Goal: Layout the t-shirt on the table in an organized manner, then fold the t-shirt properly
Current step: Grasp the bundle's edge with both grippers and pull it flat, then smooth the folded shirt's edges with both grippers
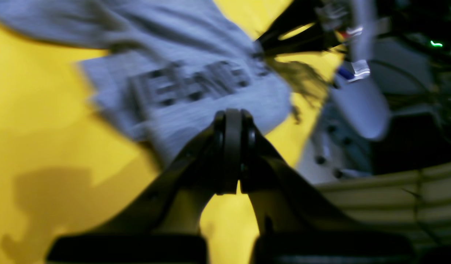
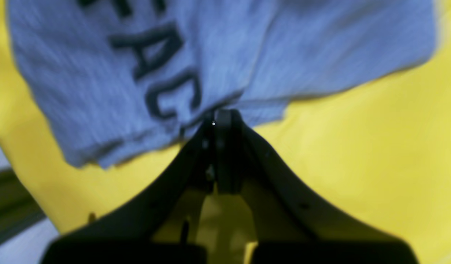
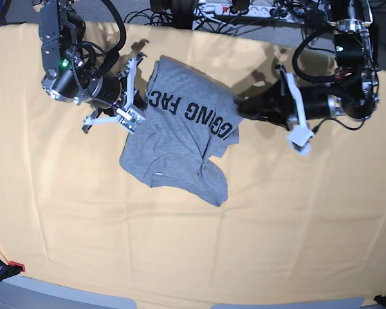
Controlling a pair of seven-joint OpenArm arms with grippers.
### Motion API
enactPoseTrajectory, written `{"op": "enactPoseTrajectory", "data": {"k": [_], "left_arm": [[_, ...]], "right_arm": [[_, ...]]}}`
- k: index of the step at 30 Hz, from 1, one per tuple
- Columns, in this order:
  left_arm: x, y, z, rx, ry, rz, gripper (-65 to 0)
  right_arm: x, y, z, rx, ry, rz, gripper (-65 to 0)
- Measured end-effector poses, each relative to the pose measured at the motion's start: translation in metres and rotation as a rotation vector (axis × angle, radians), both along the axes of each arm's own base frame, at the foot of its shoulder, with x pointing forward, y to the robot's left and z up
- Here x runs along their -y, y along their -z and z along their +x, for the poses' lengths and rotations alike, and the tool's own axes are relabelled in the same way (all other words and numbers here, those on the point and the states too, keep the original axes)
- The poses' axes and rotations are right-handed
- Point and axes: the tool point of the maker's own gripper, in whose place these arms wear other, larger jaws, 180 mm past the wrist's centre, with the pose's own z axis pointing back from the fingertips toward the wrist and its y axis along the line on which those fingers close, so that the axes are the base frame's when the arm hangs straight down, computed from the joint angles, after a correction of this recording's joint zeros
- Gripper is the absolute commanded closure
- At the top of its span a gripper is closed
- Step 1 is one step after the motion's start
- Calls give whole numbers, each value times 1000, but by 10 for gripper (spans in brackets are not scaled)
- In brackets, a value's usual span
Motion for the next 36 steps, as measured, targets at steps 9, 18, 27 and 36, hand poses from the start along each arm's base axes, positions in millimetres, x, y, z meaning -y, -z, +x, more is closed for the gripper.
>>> {"op": "enactPoseTrajectory", "data": {"k": [9, 18, 27, 36], "left_arm": [[-30, 43, 32, -44, -262, 111, 0], [-6, 80, 13, -183, -189, 61, 0], [42, 75, -24, -275, 39, -28, 0], [66, 88, -67, -353, 161, -33, 0]], "right_arm": [[69, -26, 32, 85, 382, 54, 0], [59, -10, 4, 6, 302, 88, 0], [56, -11, 3, 16, 259, 77, 0], [54, -11, 1, 20, 228, 68, 0]]}}
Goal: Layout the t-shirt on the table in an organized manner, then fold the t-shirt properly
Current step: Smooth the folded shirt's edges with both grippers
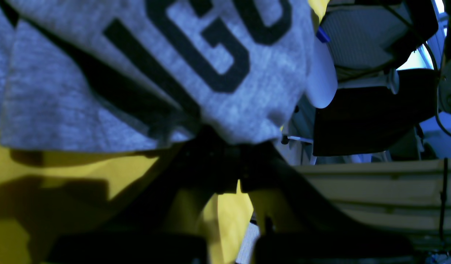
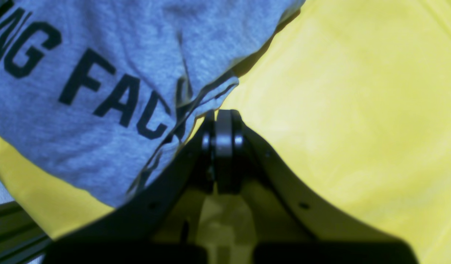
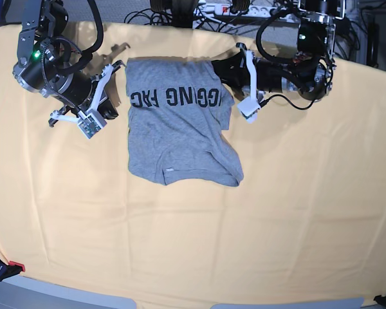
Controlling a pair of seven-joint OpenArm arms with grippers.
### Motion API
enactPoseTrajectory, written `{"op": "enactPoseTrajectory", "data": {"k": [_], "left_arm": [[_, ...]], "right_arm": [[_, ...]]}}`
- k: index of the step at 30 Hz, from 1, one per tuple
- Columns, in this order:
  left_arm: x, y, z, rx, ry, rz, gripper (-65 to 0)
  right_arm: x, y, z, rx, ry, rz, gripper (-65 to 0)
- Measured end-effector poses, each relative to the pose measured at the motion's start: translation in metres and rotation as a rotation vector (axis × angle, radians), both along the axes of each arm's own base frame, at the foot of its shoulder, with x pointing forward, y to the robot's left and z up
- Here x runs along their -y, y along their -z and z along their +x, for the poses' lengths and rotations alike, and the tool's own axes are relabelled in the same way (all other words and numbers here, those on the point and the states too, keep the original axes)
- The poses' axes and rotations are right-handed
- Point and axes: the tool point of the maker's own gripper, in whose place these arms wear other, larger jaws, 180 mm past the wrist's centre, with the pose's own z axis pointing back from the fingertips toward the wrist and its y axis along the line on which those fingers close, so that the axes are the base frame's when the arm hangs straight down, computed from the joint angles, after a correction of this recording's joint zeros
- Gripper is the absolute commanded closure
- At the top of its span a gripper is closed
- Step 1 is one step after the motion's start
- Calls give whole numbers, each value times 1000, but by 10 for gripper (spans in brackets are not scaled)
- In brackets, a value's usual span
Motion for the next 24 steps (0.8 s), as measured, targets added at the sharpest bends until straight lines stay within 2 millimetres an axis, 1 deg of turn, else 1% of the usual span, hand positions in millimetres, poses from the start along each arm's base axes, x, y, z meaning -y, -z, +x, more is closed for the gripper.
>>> {"op": "enactPoseTrajectory", "data": {"k": [3, 6, 9, 12, 13, 15, 18, 20, 24], "left_arm": [[-7, 0, -2, 9, 15, 23, 0], [-23, -3, -7, 21, 50, 68, 0], [-32, -23, -4, 59, 60, 38, 0], [-37, -41, 1, 80, 48, -18, 0], [-37, -45, 2, 80, 40, -36, 0], [-38, -45, 2, 81, 37, -33, 0], [-34, -46, 2, 85, 39, -45, 0], [-25, -50, 3, 91, 35, -74, 0], [-9, -58, 2, 109, 33, -128, 0]], "right_arm": [[0, 0, 0, -1, 0, 1, 0], [-1, -1, 0, 0, -2, 7, 0], [-15, -7, -2, 9, -52, 80, 0], [-36, -24, -2, 96, -164, 160, 0], [-39, -31, 1, 126, -167, 186, 0], [-40, -40, 10, 169, -168, 194, 0], [-39, -50, 29, 211, -164, 203, 0], [-35, -48, 43, 211, -150, 209, 0], [-32, -30, 71, 157, -135, 228, 0]]}}
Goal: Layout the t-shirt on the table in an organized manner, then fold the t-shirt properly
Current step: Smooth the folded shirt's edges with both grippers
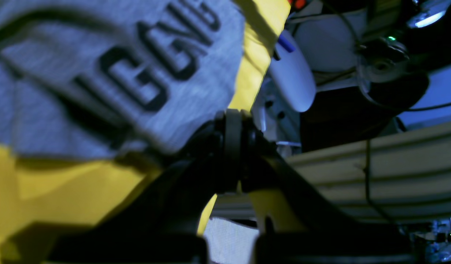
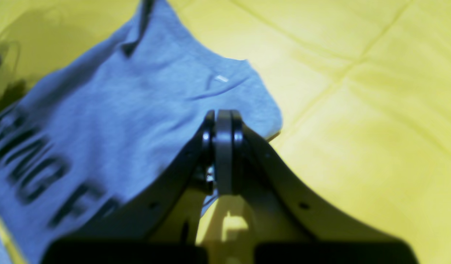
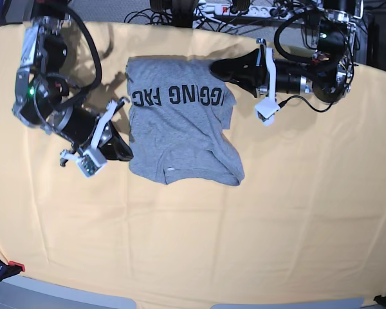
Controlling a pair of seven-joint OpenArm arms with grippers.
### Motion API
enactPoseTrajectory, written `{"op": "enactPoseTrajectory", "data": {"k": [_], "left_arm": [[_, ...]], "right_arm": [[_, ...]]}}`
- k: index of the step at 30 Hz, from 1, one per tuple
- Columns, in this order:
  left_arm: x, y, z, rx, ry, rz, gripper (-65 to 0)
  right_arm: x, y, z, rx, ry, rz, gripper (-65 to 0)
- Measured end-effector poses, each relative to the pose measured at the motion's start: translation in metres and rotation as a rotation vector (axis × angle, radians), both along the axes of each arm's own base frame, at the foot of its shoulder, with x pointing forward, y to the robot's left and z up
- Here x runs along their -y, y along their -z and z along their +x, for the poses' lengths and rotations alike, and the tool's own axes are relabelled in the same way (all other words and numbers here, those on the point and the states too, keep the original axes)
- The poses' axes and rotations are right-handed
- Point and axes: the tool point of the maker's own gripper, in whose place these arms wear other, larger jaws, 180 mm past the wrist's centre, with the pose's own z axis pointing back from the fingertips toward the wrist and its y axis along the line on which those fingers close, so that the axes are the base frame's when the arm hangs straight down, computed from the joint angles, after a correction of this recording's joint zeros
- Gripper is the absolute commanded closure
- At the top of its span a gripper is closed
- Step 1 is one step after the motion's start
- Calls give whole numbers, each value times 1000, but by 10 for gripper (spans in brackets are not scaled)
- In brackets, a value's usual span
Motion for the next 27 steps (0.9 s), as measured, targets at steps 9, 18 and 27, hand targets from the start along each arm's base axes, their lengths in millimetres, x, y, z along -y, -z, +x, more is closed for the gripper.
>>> {"op": "enactPoseTrajectory", "data": {"k": [9, 18, 27], "left_arm": [[28, -36, -2, 115, 21, -93, 0], [41, -9, 5, 131, -17, 30, 0], [36, 33, 19, 103, -110, 159, 0]], "right_arm": [[-24, 49, 33, -153, -83, -41, 0], [-31, 60, 40, -159, -117, -112, 0], [-24, 73, 44, -163, -92, -125, 0]]}}
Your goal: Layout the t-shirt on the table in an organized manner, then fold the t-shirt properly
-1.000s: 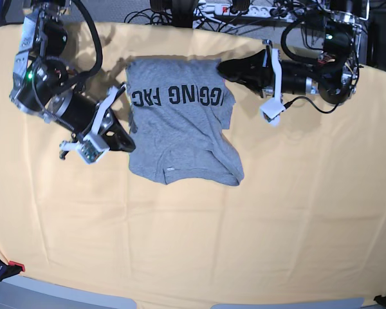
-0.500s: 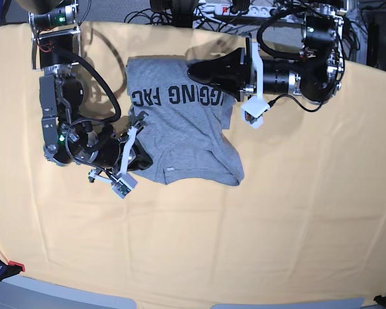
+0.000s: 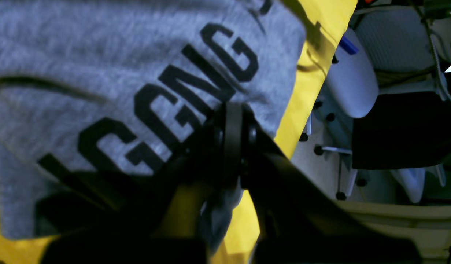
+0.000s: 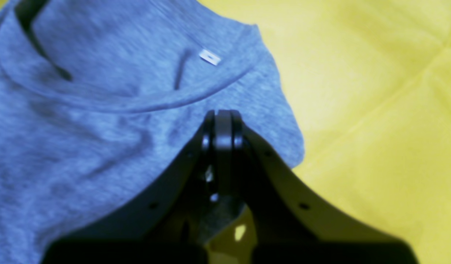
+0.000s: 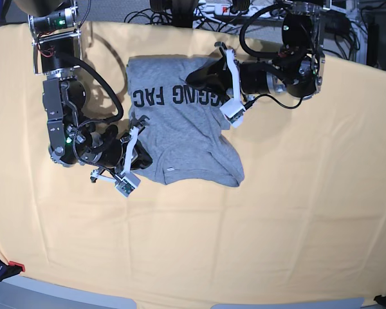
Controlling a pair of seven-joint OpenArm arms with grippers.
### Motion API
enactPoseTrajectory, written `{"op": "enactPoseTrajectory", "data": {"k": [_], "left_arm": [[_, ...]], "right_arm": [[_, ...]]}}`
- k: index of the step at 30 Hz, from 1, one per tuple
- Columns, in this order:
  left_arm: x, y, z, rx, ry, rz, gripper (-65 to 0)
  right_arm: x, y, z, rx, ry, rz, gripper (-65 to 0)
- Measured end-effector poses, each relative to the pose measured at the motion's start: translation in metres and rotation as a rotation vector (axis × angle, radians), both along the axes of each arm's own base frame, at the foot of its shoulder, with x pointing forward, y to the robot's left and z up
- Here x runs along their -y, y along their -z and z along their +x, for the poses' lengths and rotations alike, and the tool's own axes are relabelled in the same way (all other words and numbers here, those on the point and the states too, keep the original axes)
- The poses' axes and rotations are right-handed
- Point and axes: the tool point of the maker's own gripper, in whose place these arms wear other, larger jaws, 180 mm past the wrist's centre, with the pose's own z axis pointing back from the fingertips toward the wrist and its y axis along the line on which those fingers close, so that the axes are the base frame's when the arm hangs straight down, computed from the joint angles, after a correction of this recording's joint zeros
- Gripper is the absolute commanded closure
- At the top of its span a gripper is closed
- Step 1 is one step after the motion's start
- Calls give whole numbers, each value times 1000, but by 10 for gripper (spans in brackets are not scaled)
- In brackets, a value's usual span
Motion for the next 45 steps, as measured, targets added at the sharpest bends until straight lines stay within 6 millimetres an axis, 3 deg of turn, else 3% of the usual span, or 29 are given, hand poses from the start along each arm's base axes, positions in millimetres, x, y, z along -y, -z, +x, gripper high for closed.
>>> {"op": "enactPoseTrajectory", "data": {"k": [4, 7, 16, 20, 24, 26, 29, 32, 37, 39, 42, 45], "left_arm": [[0, 1, -3, -8, -1, -2, 0], [1, 3, -8, -25, 0, -6, 0], [5, -1, -19, -65, 18, -58, 0], [7, -6, -24, -81, 42, -89, 0], [11, -18, -31, -88, 93, -129, 0], [14, -32, -32, -70, 104, -180, 0], [17, -55, -33, -19, 123, -237, 0], [3, -62, -27, 38, 107, -198, 0], [-13, -85, -14, 158, 50, -169, 0], [-22, -89, -7, 187, 17, -155, 0], [-40, -93, 0, 211, -44, -138, 0], [-56, -98, 6, 229, -84, -129, 0]], "right_arm": [[9, 12, 4, 11, 11, -48, 0], [32, 17, 21, 22, 158, -127, 0], [83, 13, 45, 73, 441, -265, 0], [94, 10, 49, 60, 509, -271, 0], [105, -17, 69, 71, 541, -262, 0], [99, -36, 73, 70, 493, -169, 0], [82, -59, 64, 57, 362, -13, 0], [65, -76, 42, 30, 194, 150, 0], [61, -90, -6, -127, 129, 503, 0], [66, -106, -16, -97, 130, 645, 0], [86, -118, -28, -15, 186, 637, 0], [93, -118, -58, 16, 209, 565, 0]]}}
